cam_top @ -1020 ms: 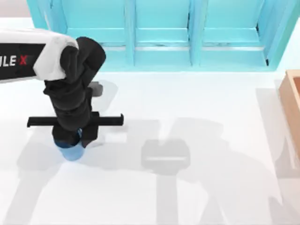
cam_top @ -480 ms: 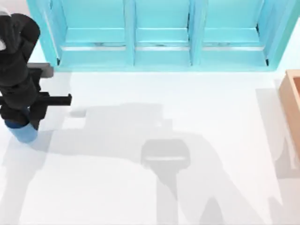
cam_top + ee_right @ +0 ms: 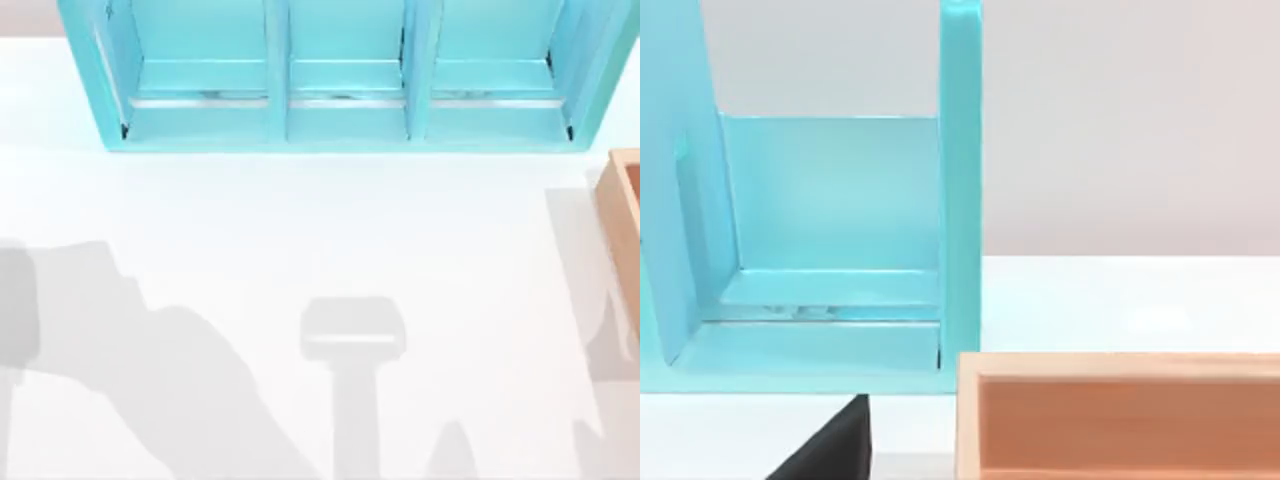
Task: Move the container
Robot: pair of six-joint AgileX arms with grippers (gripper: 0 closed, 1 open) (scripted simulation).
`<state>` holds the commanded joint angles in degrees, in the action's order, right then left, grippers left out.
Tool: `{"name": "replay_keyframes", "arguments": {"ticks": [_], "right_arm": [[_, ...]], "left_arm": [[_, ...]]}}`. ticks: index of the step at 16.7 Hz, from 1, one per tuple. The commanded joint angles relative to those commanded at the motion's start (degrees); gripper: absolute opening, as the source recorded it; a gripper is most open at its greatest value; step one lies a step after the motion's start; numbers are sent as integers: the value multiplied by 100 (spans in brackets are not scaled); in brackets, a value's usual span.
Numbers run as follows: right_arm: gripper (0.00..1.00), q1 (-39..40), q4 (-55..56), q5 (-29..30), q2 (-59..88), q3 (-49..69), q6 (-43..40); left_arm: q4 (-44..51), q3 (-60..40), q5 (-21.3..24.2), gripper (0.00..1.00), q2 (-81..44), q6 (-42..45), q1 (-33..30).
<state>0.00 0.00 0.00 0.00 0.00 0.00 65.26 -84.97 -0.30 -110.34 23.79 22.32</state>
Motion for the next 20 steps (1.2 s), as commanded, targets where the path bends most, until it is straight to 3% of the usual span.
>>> {"name": "replay_keyframes", "arguments": {"ticks": [7, 14, 19, 20], "right_arm": [[100, 0, 0, 0, 0, 0, 0], [100, 0, 0, 0, 0, 0, 0], [100, 0, 0, 0, 0, 0, 0], [100, 0, 0, 0, 0, 0, 0]], "left_arm": [[33, -39, -7, 0, 52, 269, 243], [-1171, 699, 11, 0, -360, 387, 386], [-1258, 763, 15, 0, -407, 405, 397], [-1258, 763, 15, 8, -407, 405, 397]]}}
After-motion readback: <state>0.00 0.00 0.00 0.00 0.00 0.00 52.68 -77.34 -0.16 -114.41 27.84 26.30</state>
